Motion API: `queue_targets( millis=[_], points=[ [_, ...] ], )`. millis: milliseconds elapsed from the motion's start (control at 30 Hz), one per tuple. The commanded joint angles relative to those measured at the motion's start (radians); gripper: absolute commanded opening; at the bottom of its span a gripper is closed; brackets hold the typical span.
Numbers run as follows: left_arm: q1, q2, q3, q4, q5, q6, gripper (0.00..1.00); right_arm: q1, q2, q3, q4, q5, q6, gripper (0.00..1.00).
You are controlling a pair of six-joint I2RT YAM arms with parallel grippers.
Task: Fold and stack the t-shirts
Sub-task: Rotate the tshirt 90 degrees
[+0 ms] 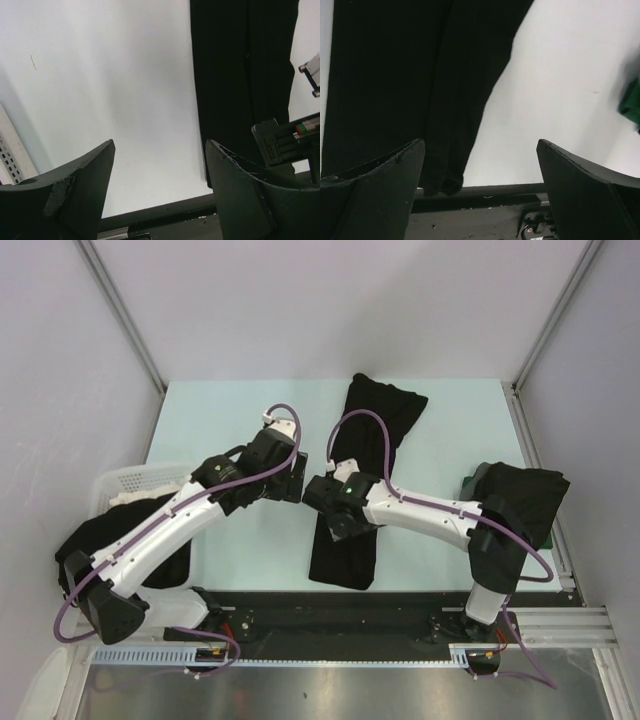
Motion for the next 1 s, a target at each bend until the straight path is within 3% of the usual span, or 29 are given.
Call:
queue_targets(
  millis=[0, 600, 967],
  points=[
    [0.004, -0.057, -0.018, -0.033, -0.030, 0.008, 0.79, 0.000, 0.025, 0.011, 0.052, -0.065, 0.004, 0.99],
    [0.006, -0.100, -0.054, -0.069, -0.070, -0.005, 0.80, 0.014, 0.110, 0.011, 0.015, -0.249, -0.043, 0.89],
    [0.006, -0.112, -0.064, -0.072, -0.075, -0.001, 0.80, 0.036, 0.156, 0.000, -0.013, -0.285, -0.034, 0.74]
  ],
)
